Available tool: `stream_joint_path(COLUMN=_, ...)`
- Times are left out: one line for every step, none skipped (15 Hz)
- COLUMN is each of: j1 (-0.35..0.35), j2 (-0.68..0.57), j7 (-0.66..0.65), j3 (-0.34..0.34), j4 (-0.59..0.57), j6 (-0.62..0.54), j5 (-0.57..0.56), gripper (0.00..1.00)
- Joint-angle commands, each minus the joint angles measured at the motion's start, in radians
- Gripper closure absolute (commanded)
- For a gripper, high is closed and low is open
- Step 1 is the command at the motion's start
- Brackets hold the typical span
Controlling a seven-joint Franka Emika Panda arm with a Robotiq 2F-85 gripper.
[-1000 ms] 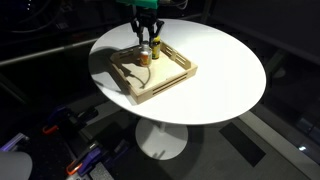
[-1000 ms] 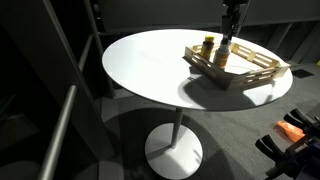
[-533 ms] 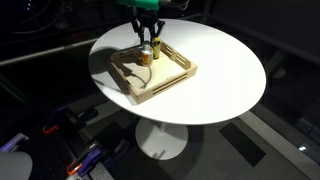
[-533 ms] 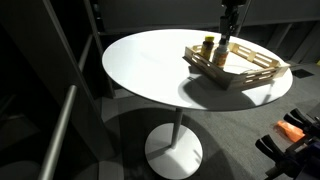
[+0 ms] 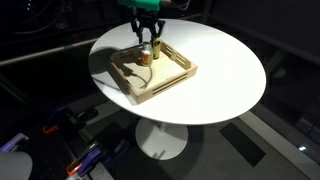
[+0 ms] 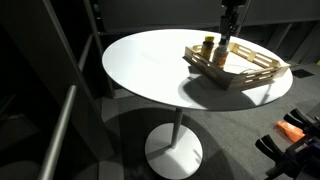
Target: Put the lid on top of the white bottle
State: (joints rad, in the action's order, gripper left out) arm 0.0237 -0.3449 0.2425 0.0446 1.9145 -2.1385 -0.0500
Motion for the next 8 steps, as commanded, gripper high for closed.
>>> stream_joint_path(j1=-0.005, j2=0.019, j7=0.019, j3=0.003, j4=0.000, j6=0.021, j5=-0.017, gripper=0.10)
stream_joint_path(j1=-0.005, j2=0.024, j7=0.016, j3=0.003, j4=0.002, j6=0.023, j5=-0.017, gripper=0.01)
stream_joint_path(j1=-0.004, j2=0.037, j7=0.011, j3=0.002, j4=0.008, j6=0.022, j5=-0.019, gripper=0.00)
stream_joint_path(j1=-0.003, j2=0.042, j7=0.008, j3=0.001, j4=0.010, j6=0.023, j5=-0.020, gripper=0.00)
stream_joint_path(j1=-0.003, j2=0.051, j7=0.003, j3=0.000, j4=0.013, j6=0.025, j5=-0.018, gripper=0.00)
stream_joint_path(j1=-0.004, j2=0.058, j7=0.000, j3=0.000, j4=0.015, j6=0.027, j5=-0.015, gripper=0.00)
stream_joint_path(j1=-0.005, j2=0.066, j7=-0.007, j3=-0.001, j4=0.019, j6=0.028, j5=-0.012, gripper=0.00)
stream_joint_path(j1=-0.005, j2=0.071, j7=-0.014, j3=-0.003, j4=0.020, j6=0.030, j5=-0.009, gripper=0.00)
